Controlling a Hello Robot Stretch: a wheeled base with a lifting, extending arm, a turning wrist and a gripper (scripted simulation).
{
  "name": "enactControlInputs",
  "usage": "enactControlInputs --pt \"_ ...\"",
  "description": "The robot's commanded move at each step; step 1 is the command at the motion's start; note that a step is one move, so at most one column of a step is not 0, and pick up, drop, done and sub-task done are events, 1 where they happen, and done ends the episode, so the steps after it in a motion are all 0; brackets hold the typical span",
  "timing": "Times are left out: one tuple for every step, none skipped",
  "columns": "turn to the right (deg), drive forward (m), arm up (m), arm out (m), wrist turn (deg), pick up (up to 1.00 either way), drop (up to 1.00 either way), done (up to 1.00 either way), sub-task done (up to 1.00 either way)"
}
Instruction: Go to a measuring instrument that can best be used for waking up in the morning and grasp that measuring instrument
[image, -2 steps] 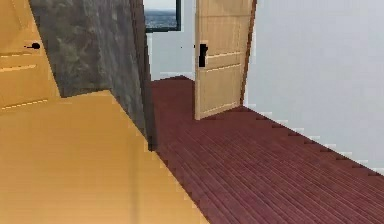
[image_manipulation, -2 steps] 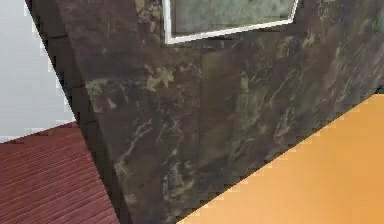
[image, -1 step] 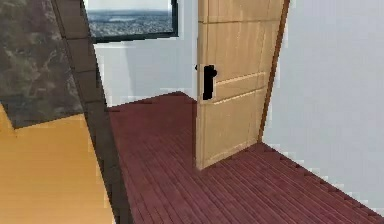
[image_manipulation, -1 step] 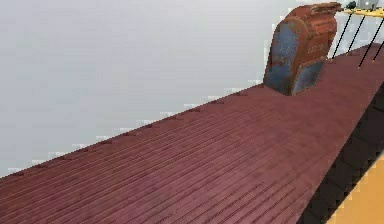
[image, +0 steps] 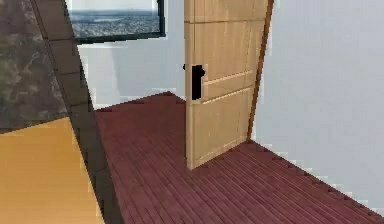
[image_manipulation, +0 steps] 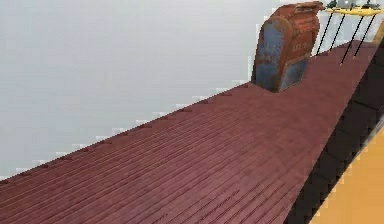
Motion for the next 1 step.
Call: enactControlInputs --pt "0.0 0.85 0.0 0.0 0.0 0.0 0.0 0.0 0.0"
